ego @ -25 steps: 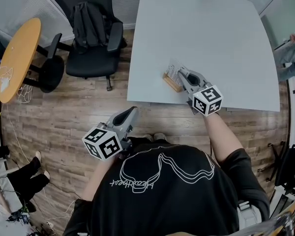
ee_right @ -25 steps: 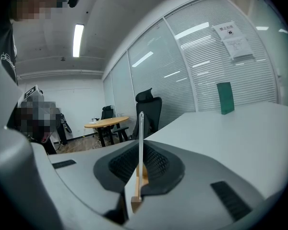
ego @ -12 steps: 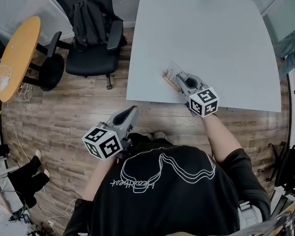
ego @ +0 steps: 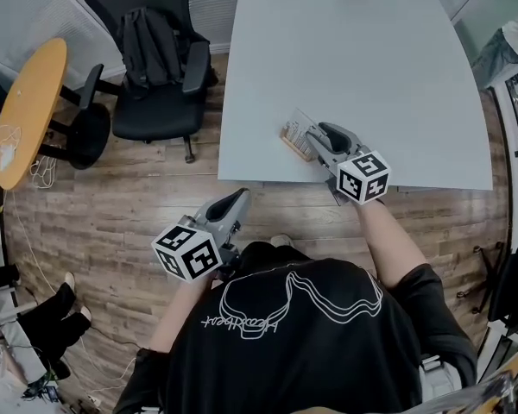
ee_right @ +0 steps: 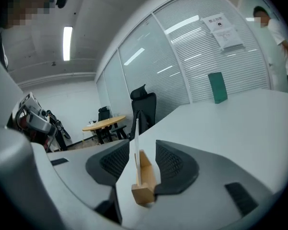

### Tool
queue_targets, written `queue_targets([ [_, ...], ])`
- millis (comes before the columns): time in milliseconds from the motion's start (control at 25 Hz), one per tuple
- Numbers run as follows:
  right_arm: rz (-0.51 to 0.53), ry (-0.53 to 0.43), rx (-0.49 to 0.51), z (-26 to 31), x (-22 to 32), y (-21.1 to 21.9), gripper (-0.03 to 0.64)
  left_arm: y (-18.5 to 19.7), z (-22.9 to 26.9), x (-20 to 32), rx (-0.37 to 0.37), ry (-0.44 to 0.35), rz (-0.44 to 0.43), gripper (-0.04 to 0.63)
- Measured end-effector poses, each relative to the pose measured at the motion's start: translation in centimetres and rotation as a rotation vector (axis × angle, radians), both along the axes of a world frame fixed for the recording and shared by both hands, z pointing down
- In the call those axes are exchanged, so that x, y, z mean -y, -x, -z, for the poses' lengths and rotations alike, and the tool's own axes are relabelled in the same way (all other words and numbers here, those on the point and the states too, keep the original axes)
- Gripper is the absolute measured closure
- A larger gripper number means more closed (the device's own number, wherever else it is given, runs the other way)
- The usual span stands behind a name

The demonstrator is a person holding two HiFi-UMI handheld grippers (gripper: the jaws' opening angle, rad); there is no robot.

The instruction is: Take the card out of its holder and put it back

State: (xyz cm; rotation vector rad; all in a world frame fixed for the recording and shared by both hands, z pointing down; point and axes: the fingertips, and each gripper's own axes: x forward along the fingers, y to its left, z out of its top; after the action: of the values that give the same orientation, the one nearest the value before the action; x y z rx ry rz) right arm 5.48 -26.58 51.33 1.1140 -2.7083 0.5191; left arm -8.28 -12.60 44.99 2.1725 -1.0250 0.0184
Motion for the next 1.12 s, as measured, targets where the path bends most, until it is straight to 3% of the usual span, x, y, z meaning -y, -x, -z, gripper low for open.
queue_targets([
  [120,-0.033,-0.027,0.061,2.8,-0.6,-1.0,0.426,-0.6,0.6,0.5,-0.005,-0.023,-0.023,0.581],
  [280,-0.069,-0.069,0.148,7.6,-2.9,-2.2,0.441,-0.8,1.7,0.4,-0.023,-0.045,-0.039,0.581],
  [440,-0.025,-0.105,0.254,12.8,-7.9,-1.9,0.542,-0.9,3.9,-0.7,-0.032,-0.080,-0.066,0.581],
  [560,0.003,-0.080,0.285,15.2,-12.0,-0.6,0.607,-0.8,5.8,-1.9,-0.026,-0.109,-0.099,0.581],
  [760,0.061,-0.062,0.307,16.2,-18.8,1.8,0.607,-1.5,8.9,-5.0,-0.044,-0.162,-0.178,0.581],
  [960,0.113,-0.003,0.392,16.1,-24.1,3.4,0.609,-2.2,10.3,-8.1,-0.046,-0.215,-0.245,0.581],
  [1120,0.139,-0.005,0.331,15.4,-27.5,4.5,0.610,-2.6,10.9,-10.6,-0.061,-0.227,-0.278,0.581],
])
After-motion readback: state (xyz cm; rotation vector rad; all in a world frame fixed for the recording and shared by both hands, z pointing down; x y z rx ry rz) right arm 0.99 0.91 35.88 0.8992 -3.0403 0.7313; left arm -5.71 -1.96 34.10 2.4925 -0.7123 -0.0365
